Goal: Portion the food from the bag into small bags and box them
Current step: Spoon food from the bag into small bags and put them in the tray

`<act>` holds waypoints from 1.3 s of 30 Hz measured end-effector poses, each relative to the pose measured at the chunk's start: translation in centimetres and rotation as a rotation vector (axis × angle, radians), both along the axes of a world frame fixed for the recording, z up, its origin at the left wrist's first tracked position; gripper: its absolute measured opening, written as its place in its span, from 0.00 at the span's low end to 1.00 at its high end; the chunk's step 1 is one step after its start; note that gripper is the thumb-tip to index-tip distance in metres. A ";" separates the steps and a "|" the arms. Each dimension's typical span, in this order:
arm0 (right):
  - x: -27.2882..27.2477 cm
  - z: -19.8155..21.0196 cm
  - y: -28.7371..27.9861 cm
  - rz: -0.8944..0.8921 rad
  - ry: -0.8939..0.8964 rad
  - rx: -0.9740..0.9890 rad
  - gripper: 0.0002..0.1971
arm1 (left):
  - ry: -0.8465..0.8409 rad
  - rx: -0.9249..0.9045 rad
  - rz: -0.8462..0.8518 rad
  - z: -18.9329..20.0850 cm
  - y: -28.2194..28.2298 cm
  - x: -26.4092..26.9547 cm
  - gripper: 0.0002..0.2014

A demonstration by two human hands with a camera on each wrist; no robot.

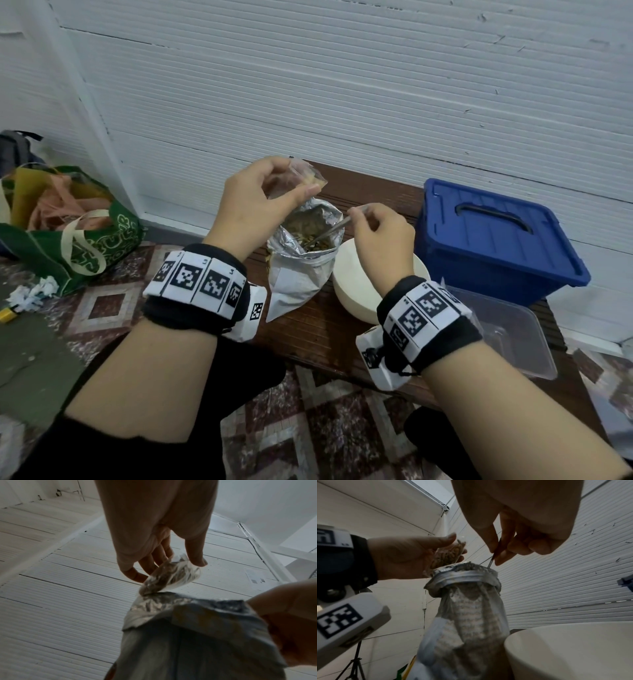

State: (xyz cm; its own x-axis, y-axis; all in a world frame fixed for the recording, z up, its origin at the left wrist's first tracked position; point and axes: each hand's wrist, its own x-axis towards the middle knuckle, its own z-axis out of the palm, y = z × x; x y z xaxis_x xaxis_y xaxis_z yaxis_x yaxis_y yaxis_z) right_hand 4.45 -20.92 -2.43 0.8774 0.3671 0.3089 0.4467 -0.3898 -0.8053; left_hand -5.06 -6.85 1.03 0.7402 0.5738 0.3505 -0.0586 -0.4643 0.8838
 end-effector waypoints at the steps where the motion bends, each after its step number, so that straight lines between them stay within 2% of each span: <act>1: 0.0 0.0 -0.1 0.004 0.011 -0.008 0.09 | -0.004 0.000 -0.005 0.0 -0.2 0.0 0.16; 6: 0.1 0.6 -0.6 0.030 0.073 -0.020 0.10 | -0.076 0.003 -0.059 0.9 -1.9 0.1 0.09; 9: 0.0 1.2 -1.2 0.006 0.120 0.045 0.12 | -0.101 -0.018 -0.115 1.2 -3.2 0.2 0.12; 14: 0.0 2.5 -3.7 -0.102 0.178 0.264 0.17 | -0.106 -0.085 -0.200 0.1 -5.7 1.3 0.11; 18: -0.3 3.3 -7.0 -0.137 0.284 0.371 0.18 | -0.101 -0.127 -0.223 -1.6 -8.1 2.2 0.17; 23: -0.9 3.0 -10.3 -0.088 0.360 0.249 0.14 | -0.036 -0.063 -0.283 -3.4 -10.8 2.7 0.17; 29: -0.7 2.3 -11.4 -0.081 0.299 0.071 0.10 | 0.004 -0.090 -0.350 -5.4 -12.4 2.6 0.19; 31: -0.6 2.1 -11.6 -0.063 0.282 0.026 0.09 | 0.034 -0.100 -0.377 -5.9 -12.6 2.5 0.22; 35: -0.4 2.4 -12.1 0.002 0.282 -0.010 0.08 | 0.142 -0.097 -0.447 -6.7 -12.2 2.5 0.35; 39: -0.2 2.7 -12.4 0.047 0.283 -0.022 0.07 | 0.219 -0.044 -0.494 -7.8 -11.4 2.8 0.35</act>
State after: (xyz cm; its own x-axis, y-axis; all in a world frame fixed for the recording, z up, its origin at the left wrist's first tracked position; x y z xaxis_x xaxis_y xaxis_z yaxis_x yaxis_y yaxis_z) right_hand 4.25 -33.36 0.27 0.9094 0.4133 0.0459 0.2235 -0.3927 -0.8921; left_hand -2.30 -18.28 -6.74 0.9786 0.1496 0.1416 -0.0732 -0.3900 0.9179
